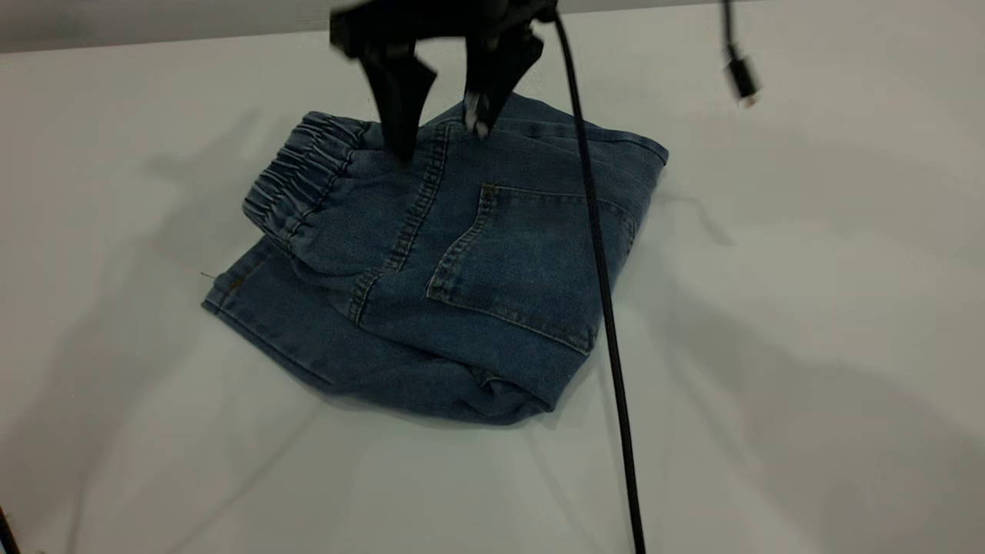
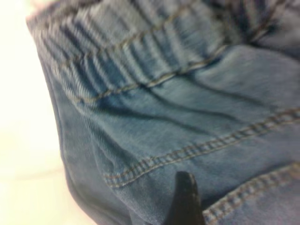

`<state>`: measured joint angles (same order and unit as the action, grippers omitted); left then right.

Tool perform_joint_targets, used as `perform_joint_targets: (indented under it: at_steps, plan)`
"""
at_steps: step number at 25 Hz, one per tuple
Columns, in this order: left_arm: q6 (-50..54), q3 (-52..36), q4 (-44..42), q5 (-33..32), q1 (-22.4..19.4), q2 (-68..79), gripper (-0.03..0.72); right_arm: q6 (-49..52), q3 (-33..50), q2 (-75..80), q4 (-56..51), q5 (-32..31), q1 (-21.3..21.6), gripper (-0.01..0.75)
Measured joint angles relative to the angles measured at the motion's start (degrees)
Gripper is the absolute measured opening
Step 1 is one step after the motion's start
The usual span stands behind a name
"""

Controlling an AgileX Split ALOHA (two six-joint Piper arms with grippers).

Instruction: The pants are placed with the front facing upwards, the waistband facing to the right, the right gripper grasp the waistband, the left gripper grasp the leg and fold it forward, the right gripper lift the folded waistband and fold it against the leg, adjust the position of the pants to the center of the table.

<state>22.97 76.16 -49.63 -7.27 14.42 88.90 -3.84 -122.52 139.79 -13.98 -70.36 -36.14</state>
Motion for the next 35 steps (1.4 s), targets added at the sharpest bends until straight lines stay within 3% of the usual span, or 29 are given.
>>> perform_joint_targets:
  at_steps: [5,9,18,24,29,35]
  plan:
    - [0.0,0.0,-0.1,0.1,0.0,0.0,0.285,1.9,1.1,-5.0,-0.5,0.3,0.1,0.476]
    - [0.0,0.0,-0.3,0.4,0.0,0.0,0.285,1.2,6.8,-10.9,-3.5,0.3,0.1,0.454]
    - [0.0,0.0,-0.3,0.7,0.0,0.0,0.285,-1.2,32.7,-27.7,-9.8,1.9,-0.7,0.396]
    - [0.2,0.0,-1.4,0.8,0.0,0.0,0.285,10.7,42.3,-26.0,-15.0,17.8,-0.5,0.394]
    - [1.6,0.0,-1.4,0.8,0.0,0.0,0.285,21.2,39.8,-18.3,-21.7,34.2,-0.5,0.394]
    - [1.6,0.0,-1.4,0.8,0.0,0.0,0.285,24.0,34.2,-9.8,-29.9,42.6,-0.4,0.393]
